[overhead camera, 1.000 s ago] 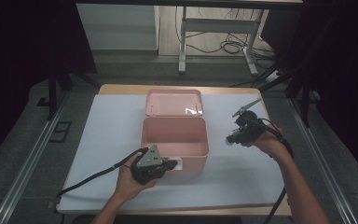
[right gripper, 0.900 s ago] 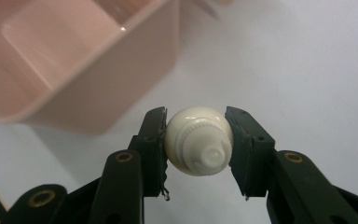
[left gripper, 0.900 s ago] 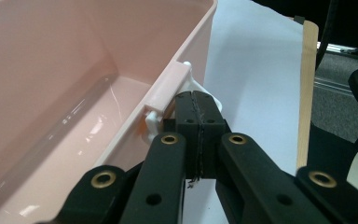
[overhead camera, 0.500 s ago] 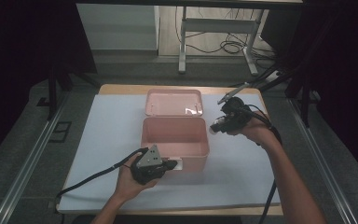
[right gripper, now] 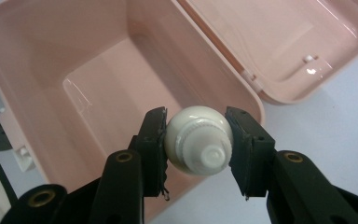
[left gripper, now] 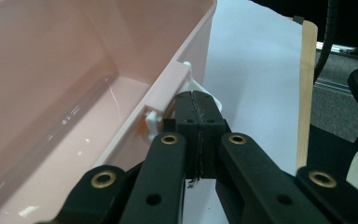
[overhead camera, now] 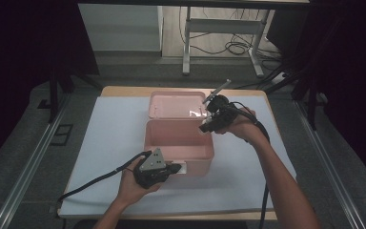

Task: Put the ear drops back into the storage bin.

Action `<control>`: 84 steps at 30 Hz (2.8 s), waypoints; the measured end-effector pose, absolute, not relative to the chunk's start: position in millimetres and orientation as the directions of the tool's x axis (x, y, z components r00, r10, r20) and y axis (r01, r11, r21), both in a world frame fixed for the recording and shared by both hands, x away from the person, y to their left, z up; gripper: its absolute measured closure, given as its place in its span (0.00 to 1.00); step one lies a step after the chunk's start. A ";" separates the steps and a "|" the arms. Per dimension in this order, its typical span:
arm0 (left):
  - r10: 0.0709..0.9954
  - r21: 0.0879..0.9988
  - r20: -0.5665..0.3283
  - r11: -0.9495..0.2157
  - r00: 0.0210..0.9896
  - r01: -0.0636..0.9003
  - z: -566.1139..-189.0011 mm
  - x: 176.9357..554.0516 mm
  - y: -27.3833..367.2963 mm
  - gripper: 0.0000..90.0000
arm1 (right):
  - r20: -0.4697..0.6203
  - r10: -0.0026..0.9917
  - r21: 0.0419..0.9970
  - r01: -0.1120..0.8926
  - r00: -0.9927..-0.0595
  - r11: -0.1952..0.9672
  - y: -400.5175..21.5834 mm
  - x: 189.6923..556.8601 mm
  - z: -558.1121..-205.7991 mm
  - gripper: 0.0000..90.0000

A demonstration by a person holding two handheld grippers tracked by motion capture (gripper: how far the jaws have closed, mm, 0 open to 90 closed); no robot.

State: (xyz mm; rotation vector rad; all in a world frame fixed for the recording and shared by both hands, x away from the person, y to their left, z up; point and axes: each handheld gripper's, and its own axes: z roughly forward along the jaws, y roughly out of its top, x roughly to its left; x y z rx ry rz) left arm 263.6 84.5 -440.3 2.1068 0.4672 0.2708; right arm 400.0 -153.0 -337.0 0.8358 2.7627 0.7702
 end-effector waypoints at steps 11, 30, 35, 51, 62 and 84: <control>0.429 0.839 0.012 -0.496 0.903 0.224 -440.3 263.6 84.5 1.00 | -0.009 0.537 0.468 0.471 -0.844 0.748 -129.3 409.8 -351.3 0.67; 0.432 0.841 0.008 -0.491 0.902 0.228 -440.5 263.1 84.3 1.00 | -0.039 0.521 0.372 0.471 -0.853 0.799 -106.4 423.0 -387.2 0.67; 0.432 0.841 0.008 -0.490 0.902 0.228 -440.6 263.0 84.3 1.00 | -0.055 0.524 0.350 0.475 -0.850 0.808 -103.5 426.7 -394.1 0.67; 0.430 0.843 0.008 -0.489 0.903 0.225 -440.8 263.3 84.3 1.00 | -0.057 0.494 0.320 0.453 -0.868 0.832 -93.9 428.3 -406.5 0.67; 0.430 0.843 0.008 -0.488 0.903 0.225 -440.8 263.4 84.4 1.00 | -0.064 0.482 0.290 0.446 -0.874 0.847 -89.8 430.1 -413.7 0.67; 0.430 0.843 0.008 -0.488 0.903 0.225 -440.9 263.4 84.5 1.00 | -0.075 0.452 0.239 0.424 -0.889 0.873 -83.2 433.9 -426.7 0.66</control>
